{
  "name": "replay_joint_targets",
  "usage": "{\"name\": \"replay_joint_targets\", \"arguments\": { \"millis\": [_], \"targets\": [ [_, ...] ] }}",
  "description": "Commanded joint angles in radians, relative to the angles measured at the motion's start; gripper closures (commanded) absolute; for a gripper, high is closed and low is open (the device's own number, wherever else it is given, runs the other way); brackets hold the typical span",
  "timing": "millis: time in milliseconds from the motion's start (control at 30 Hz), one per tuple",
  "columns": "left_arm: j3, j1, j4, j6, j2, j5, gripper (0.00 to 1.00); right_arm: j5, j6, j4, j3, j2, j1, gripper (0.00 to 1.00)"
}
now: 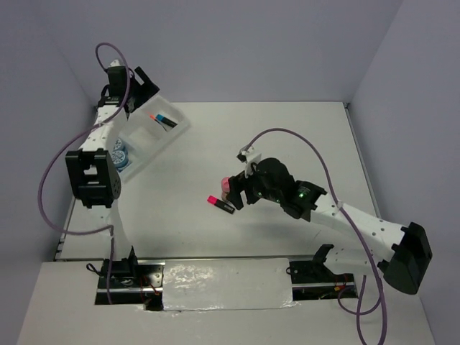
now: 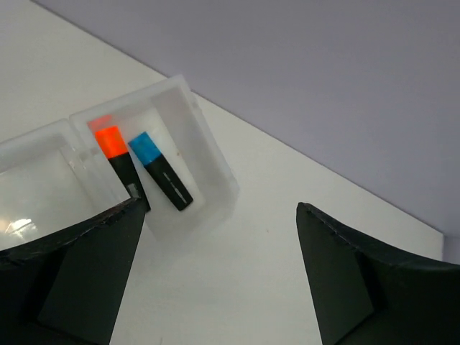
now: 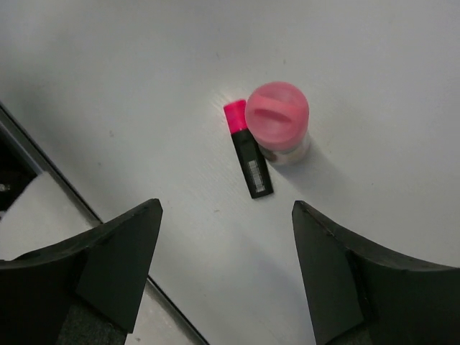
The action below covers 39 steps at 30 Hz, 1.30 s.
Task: Sort the stationery into containers
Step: Pick up the pen from the center of the board.
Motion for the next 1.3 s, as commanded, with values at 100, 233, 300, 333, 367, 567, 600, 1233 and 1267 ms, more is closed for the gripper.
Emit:
{"name": "replay_joint_targets", "arguments": {
  "millis": [100,233,300,333,367,567,600,1233,1267],
  "targets": [
    [-0.280,-0.005,-0.026,0.029,-0.526,0.063,0.01,0.108,-0.006,0.140,-0.107,0.101,0.068,0.28],
    [-0.487,-0.023,-0.072,0.042,-0.747,0.115,0.01,0.196,-0.015,0.169,-0.110,0.199,0.126,0.36],
    [-0.556,-0.029,-0.130,0.075,-0.859,0.127,0.01,0.218,-0.018,0.182,-0.104,0.251,0.153,0.39],
    [-0.587,-0.034,-0.176,0.092,-0.924,0.133,0.01,0.227,-0.026,0.201,-0.105,0.282,0.162,0.40],
    [-0.602,-0.034,-0.196,0.124,-0.957,0.139,0.01,0.240,-0.029,0.218,-0.111,0.294,0.166,0.41],
    [-0.726,-0.034,-0.279,0.274,-1.158,0.129,0.01,0.292,-0.032,0.320,-0.144,0.385,0.171,0.40],
    [-0.739,-0.034,-0.287,0.287,-1.170,0.117,0.01,0.300,-0.032,0.326,-0.139,0.400,0.171,0.40],
    [-0.831,-0.034,-0.305,0.318,-1.236,0.083,0.01,0.237,-0.028,0.383,-0.042,0.624,0.188,0.51],
    [-0.832,-0.034,-0.305,0.316,-1.236,0.086,0.01,0.238,-0.014,0.378,-0.036,0.639,0.188,0.56]
  ]
}}
